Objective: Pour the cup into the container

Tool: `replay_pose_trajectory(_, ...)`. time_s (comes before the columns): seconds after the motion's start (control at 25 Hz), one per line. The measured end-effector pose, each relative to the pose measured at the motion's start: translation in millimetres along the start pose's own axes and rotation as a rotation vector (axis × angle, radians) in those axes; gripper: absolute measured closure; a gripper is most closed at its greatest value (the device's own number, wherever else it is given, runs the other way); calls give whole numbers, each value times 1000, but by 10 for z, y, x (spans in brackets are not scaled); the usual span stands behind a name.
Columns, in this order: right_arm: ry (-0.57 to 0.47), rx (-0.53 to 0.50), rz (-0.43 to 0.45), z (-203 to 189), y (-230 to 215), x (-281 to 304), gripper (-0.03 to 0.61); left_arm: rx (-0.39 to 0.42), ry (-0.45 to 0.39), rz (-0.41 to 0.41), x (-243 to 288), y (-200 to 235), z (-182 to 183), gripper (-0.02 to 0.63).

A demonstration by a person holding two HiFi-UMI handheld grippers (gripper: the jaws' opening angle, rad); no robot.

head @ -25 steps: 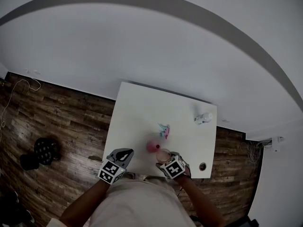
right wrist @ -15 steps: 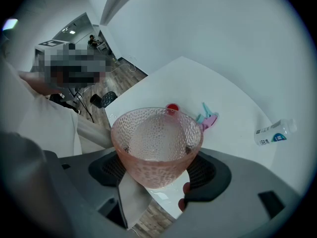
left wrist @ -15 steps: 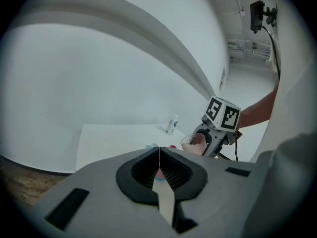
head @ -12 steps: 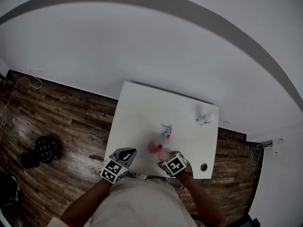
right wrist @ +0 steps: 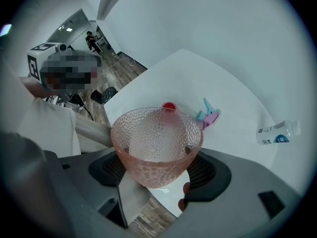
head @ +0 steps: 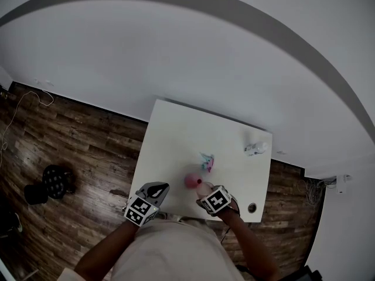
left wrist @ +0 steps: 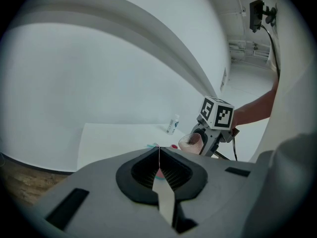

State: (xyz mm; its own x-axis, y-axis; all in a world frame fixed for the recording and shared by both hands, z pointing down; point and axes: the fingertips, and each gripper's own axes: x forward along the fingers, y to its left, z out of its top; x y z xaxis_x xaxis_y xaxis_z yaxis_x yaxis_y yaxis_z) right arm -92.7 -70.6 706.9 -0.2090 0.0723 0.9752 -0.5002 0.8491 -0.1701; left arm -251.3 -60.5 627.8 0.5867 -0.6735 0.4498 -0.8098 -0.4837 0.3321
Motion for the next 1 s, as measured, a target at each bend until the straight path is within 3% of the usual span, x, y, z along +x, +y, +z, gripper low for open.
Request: replay_pose_trajectory(1.0,105,-29,17,-76,32,44,212,-17,-5,14,-36,62,-75,600)
